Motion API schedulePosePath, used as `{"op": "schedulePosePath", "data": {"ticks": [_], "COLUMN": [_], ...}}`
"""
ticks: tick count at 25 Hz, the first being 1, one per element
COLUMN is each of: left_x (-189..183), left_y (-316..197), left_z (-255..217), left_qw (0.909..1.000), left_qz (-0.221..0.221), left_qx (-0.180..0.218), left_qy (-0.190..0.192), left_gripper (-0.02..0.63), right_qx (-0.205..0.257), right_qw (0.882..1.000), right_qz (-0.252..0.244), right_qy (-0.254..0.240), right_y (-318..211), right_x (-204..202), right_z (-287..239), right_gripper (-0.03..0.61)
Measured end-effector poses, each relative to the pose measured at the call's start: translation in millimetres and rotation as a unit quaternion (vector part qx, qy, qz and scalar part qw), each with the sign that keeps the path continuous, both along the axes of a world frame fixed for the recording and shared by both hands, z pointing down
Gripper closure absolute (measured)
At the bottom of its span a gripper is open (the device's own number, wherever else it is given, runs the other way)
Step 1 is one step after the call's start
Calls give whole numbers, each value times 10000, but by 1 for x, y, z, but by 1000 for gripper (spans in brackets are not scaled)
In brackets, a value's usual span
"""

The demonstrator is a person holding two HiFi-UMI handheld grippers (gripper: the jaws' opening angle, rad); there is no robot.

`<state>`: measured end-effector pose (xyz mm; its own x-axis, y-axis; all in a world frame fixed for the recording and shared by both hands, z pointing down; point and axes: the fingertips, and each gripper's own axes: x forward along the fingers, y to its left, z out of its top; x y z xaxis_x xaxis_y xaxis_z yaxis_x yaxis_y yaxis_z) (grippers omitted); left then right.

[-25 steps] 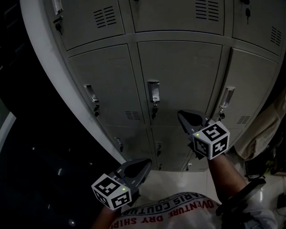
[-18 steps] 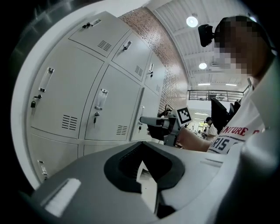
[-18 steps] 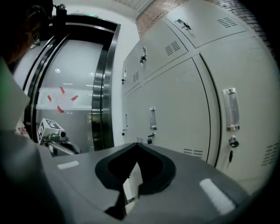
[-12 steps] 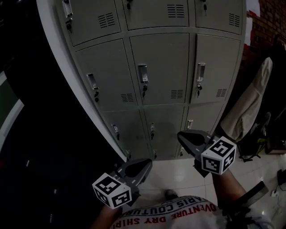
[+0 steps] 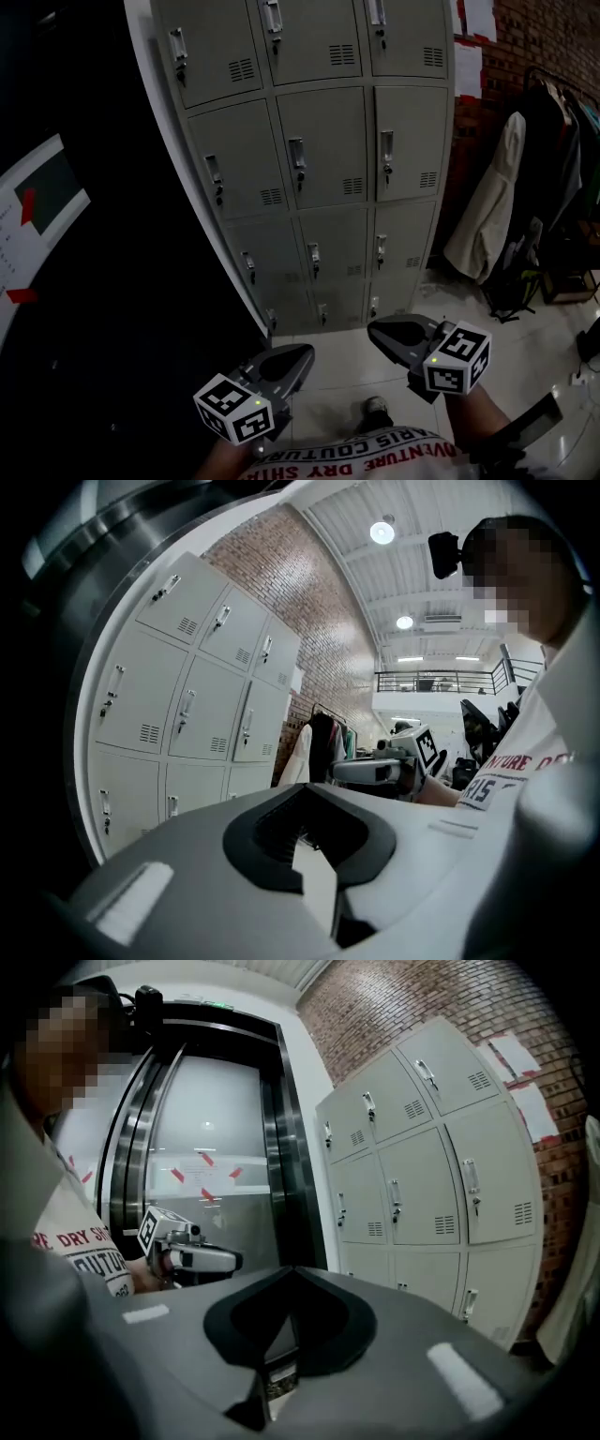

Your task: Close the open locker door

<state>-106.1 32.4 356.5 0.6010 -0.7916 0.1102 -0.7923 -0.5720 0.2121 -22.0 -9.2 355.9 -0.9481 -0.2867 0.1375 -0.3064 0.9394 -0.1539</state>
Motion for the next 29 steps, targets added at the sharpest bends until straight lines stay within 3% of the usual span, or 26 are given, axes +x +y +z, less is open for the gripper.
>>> {"op": "schedulePosePath", "data": {"ticks": [7, 15, 29], "left_x": [14, 33, 30], "left_y": [42, 60, 78], "left_z": [-20, -26, -29], "left_qw": [9998, 9996, 9992], "left_qz": [110, 201, 208], "left_qx": [144, 158, 301], "left_qy": [87, 111, 127], "left_gripper": [609, 609, 609], "right_qx": [-187, -170, -76], "right_qw": [9995, 9994, 9992], "right_qz": [-257, -314, -368], "right_qy": [-90, 43, 99], "right_y": [60, 85, 109], "right_x": [10, 20, 14], "right_z": [-11, -14, -10], "right_gripper": [580, 580, 581]}}
